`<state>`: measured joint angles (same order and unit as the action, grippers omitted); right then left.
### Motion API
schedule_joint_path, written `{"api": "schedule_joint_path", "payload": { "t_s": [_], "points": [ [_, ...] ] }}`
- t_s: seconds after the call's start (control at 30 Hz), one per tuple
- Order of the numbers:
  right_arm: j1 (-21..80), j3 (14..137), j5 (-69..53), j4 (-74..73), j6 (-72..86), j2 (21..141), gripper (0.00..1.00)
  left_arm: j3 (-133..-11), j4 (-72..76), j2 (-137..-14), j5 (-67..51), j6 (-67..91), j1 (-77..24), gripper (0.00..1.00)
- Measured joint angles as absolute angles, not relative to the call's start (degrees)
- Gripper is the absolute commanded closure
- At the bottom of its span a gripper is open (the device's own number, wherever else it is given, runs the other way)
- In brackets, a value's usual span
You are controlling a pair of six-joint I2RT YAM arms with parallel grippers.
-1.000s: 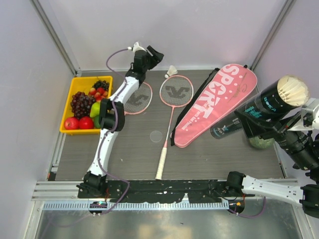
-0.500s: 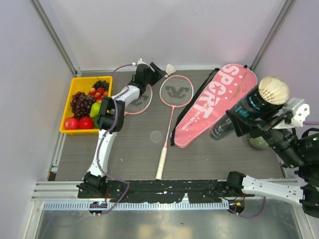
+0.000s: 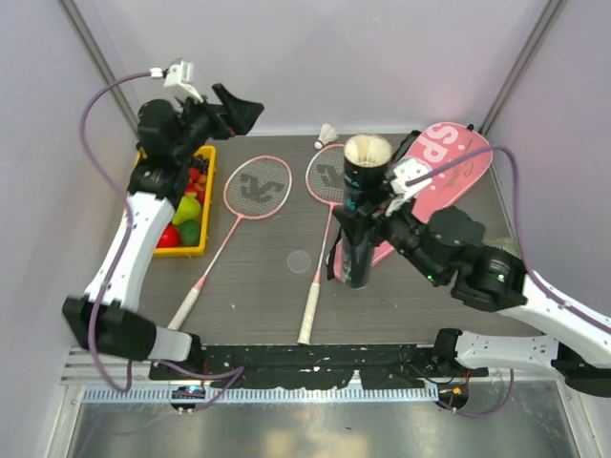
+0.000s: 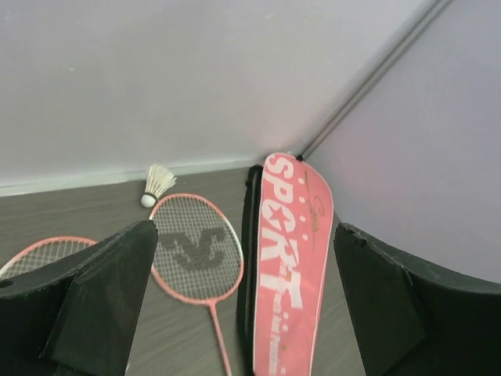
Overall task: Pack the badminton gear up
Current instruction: Adjust the shuttlecock at the center of the board, then adjust the shuttle tube.
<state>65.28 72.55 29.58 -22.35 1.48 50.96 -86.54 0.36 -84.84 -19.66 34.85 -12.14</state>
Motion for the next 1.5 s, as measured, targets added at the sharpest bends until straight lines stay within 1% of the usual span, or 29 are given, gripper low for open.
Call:
{"api": "schedule_joint_path", "payload": {
  "t_s": [0.1,0.27,0.43,0.57,0.63,0.77,0.9,1.13,1.17,1.2,1.23,1.27,1.3,1.33,1.37,1.4,1.43,1.47,1.5],
  "points": [
    [64.73,71.29,25.93,-18.31,5.26,55.31,0.95,-81.41,-4.32,-73.6,-22.7,29.12,-11.22,0.0],
    [60.88,68.71,19.53,-10.57,11.92,60.66,0.95,-67.61,-10.57,-58.06,-31.94,21.32,-11.09,0.03],
    [51.72,68.45,11.09,-3.01,21.23,66.26,0.95,-47.03,-6.42,-40.86,-41.17,20.51,-11.18,0.0],
    [48.07,68.84,5.26,1.23,25.56,70.65,0.95,-35.33,-0.47,-32.45,-45.41,21.61,-11.33,0.0],
    [48.05,70.15,1.67,2.15,26.3,73.12,0.95,-33.56,1.28,-32.86,-46.96,22.31,-11.53,0.01],
    [48.29,72.73,-4.58,3.86,27.22,76.99,0.95,-33.52,4.45,-38.72,-49.3,23.57,-12.12,0.0],
    [48.36,73.87,-9.39,5.63,27.38,78.43,0.95,-33.76,7.22,-44.53,-50.72,25.17,-13.13,0.0],
    [48.16,76.53,-16.86,8.19,27.38,81.03,0.95,-35.86,14.66,-50.72,-54.57,30.52,-15.44,0.0],
    [48.21,76.95,-17.82,8.6,27.4,81.49,0.95,-36.47,15.57,-51.57,-54.7,31.14,-16.1,0.02],
    [48.25,77.36,-18.92,8.88,27.4,81.95,0.95,-36.99,16.53,-52.31,-54.74,31.7,-16.84,0.05],
    [48.27,77.58,-19.81,9.08,27.42,82.28,0.95,-37.43,17.43,-52.9,-54.83,32.49,-17.58,0.11],
    [48.27,77.62,-20.53,9.19,27.42,82.48,0.95,-37.78,18.28,-53.45,-54.98,33.08,-18.33,0.2],
    [48.27,77.65,-21.15,9.21,27.42,82.56,0.95,-38.09,19.16,-53.93,-55.13,33.89,-19.03,0.33],
    [48.27,77.65,-21.69,9.17,27.4,82.65,0.91,-38.28,19.92,-54.35,-55.24,34.54,-19.49,0.58],
    [48.27,77.76,-22.17,9.04,27.35,82.72,0.79,-38.46,21.08,-54.87,-55.4,35.62,-19.9,0.79],
    [48.27,78.32,-22.24,8.34,27.62,82.96,0.72,-38.46,23.05,-55.42,-56.01,35.83,-20.23,0.93],
    [48.23,78.67,-22.41,8.14,27.49,83.18,0.57,-38.46,23.66,-55.64,-55.66,36.42,-20.43,1.0],
    [48.12,79.24,-22.68,7.73,27.31,83.42,0.5,-38.46,24.27,-56.03,-55.44,37.39,-20.47,1.0],
    [48.01,79.57,-22.68,7.53,27.11,83.66,0.42,-38.46,24.58,-56.12,-55.37,37.58,-20.45,1.0]
  ]
}}
